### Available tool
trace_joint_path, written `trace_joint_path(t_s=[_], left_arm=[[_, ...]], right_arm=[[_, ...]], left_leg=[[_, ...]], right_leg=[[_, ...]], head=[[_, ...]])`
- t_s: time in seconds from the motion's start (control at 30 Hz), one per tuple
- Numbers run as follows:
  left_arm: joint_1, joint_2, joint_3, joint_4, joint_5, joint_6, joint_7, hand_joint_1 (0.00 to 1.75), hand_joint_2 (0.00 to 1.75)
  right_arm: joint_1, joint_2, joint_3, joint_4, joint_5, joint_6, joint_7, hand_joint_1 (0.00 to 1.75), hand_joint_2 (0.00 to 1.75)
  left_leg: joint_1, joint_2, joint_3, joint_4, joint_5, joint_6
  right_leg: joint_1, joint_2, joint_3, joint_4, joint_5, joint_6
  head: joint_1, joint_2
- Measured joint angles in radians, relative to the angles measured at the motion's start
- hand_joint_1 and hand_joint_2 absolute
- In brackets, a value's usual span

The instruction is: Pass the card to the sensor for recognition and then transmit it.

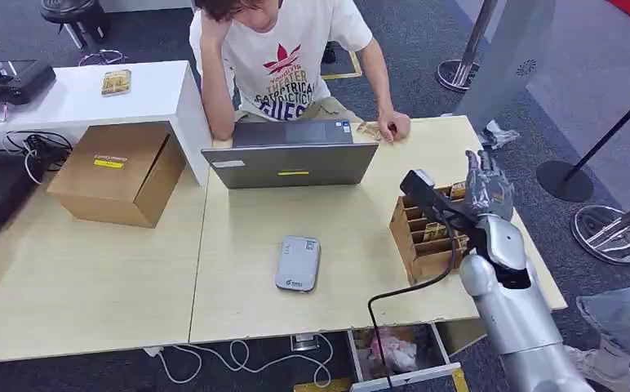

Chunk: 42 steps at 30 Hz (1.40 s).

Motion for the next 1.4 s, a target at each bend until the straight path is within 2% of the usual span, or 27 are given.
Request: trace_joint_path(t_s=[0.13, 0.27, 0.4, 0.73, 0.97, 1.17, 1.4], left_arm=[[0.0, 0.0, 0.0, 0.0, 0.001, 0.0, 0.001, 0.0, 0.0], [0.0, 0.0, 0.0, 0.0, 0.008, 0.001, -0.003, 0.0, 0.0], [0.001, 0.0, 0.0, 0.0, 0.01, 0.001, -0.008, 0.0, 0.0], [0.001, 0.0, 0.0, 0.0, 0.011, 0.002, -0.008, 0.0, 0.0], [0.001, 0.0, 0.0, 0.0, 0.011, 0.003, -0.009, 0.0, 0.0], [0.001, 0.0, 0.0, 0.0, 0.011, 0.003, -0.01, 0.0, 0.0], [0.001, 0.0, 0.0, 0.0, 0.014, 0.005, -0.01, 0.0, 0.0]], right_arm=[[-0.01, 0.001, 0.0, 0.021, -0.043, 0.027, -0.038, 0.0, 1.75], [-0.034, 0.003, 0.0, 0.071, -0.169, 0.105, -0.168, 0.0, 1.75], [-0.05, 0.004, 0.0, 0.108, -0.221, 0.125, -0.217, 0.0, 1.75], [-0.073, 0.004, 0.013, 0.159, -0.295, 0.155, -0.263, 0.0, 1.75], [-0.079, 0.004, 0.024, 0.175, -0.303, 0.155, -0.269, 0.0, 1.75], [-0.088, 0.004, 0.03, 0.182, -0.303, 0.154, -0.268, 0.19, 1.75], [-0.097, 0.004, 0.042, 0.182, -0.298, 0.154, -0.262, 0.16, 1.75]], left_leg=[[0.0, 0.0, 0.0, 0.0, 0.0, 0.0], [0.0, 0.0, 0.0, 0.0, 0.0, 0.0], [0.0, -0.001, 0.0, 0.0, 0.0, 0.0], [0.0, -0.001, 0.0, 0.0, 0.0, 0.0], [0.0, -0.001, 0.0, 0.0, 0.0, 0.0], [0.0, -0.001, 0.0, 0.0, 0.0, 0.0], [0.0, -0.001, 0.0, 0.0, 0.0, 0.0]], right_leg=[[0.0, 0.0, 0.0, 0.0, 0.0, 0.0], [0.0, 0.0, 0.0, 0.0, 0.0, 0.0], [0.0, -0.001, 0.0, 0.0, 0.0, 0.0], [0.0, -0.001, 0.0, 0.0, 0.0, 0.0], [0.0, -0.001, 0.0, 0.0, 0.0, 0.0], [0.0, -0.001, 0.0, 0.0, 0.0, 0.0], [0.0, -0.001, 0.0, 0.0, 0.0, 0.0]], head=[[0.0, 0.0], [0.0, 0.0], [0.0, 0.0], [0.0, 0.0], [0.0, 0.0], [0.0, 0.0], [0.0, 0.0]])
